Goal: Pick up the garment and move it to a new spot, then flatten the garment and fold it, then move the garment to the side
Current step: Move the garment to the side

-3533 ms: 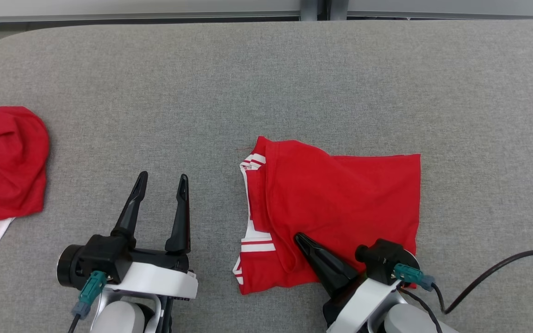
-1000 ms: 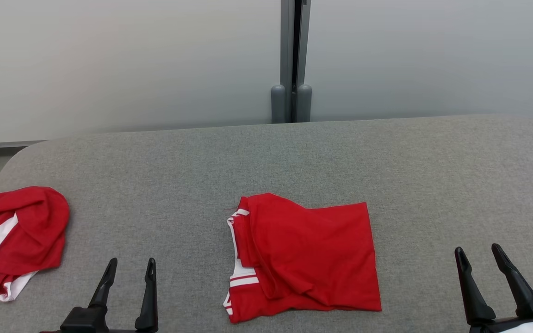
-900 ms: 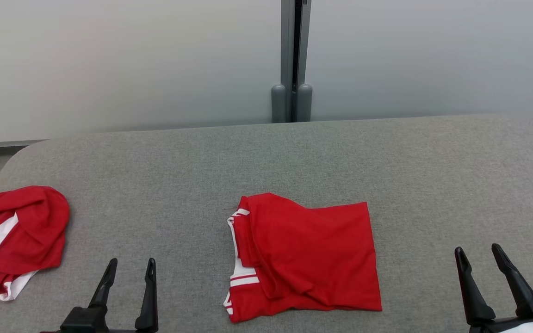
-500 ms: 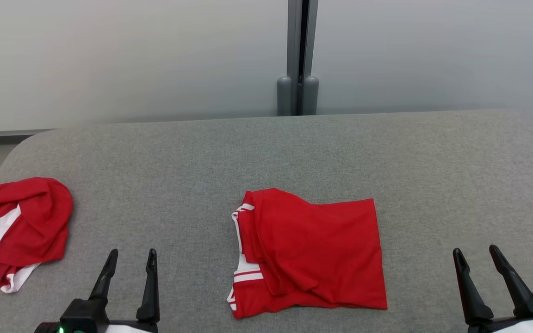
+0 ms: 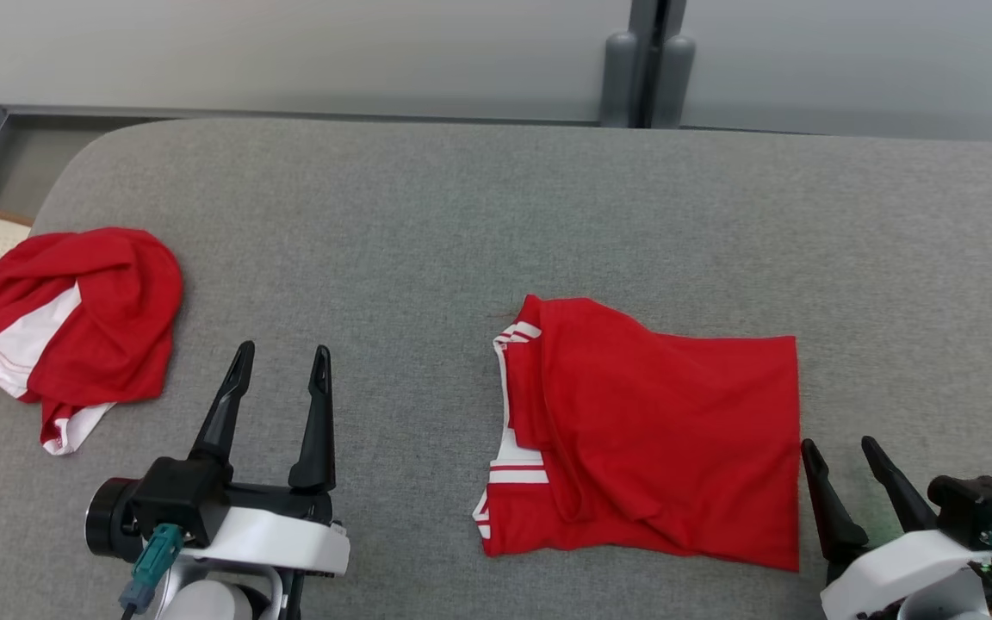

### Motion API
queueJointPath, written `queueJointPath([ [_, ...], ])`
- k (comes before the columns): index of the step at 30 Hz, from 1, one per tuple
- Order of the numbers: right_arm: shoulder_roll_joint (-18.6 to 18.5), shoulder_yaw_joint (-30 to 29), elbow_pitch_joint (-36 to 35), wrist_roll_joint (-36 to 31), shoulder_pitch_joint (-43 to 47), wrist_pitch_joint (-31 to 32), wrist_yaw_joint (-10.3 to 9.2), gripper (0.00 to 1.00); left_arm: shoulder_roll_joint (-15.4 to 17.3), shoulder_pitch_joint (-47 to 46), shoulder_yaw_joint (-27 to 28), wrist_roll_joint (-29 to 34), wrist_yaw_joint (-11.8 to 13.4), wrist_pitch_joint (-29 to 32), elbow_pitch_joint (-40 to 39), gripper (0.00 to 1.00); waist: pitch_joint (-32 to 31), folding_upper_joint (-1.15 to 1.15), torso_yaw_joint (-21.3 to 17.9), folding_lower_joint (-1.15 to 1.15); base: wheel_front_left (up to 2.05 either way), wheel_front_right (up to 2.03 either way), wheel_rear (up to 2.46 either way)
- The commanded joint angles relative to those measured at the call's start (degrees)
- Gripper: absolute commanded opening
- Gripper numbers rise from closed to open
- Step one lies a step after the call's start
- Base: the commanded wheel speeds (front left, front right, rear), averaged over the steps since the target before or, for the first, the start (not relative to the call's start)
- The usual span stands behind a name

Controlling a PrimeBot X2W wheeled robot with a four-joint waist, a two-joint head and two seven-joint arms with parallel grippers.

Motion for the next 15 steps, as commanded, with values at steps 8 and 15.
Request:
queueJointPath([
  [8, -0.4, 5.6, 11.5, 3.5, -6.9, -1.8, 0.16, 1.0, -1.5, -3.3, 0.5, 1.3, -1.1, -0.1, -1.3, 1.0, 4.6, 0.0, 3.7, 0.0, 0.0, 0.0, 0.0],
  [15, -0.8, 10.7, 16.2, 6.7, -9.2, -2.0, 0.17, 0.0, -2.4, -3.3, 1.3, 2.3, -1.6, -0.1, -1.8, 1.0, 5.0, 0.0, 2.1, 0.0, 0.0, 0.0, 0.0],
])
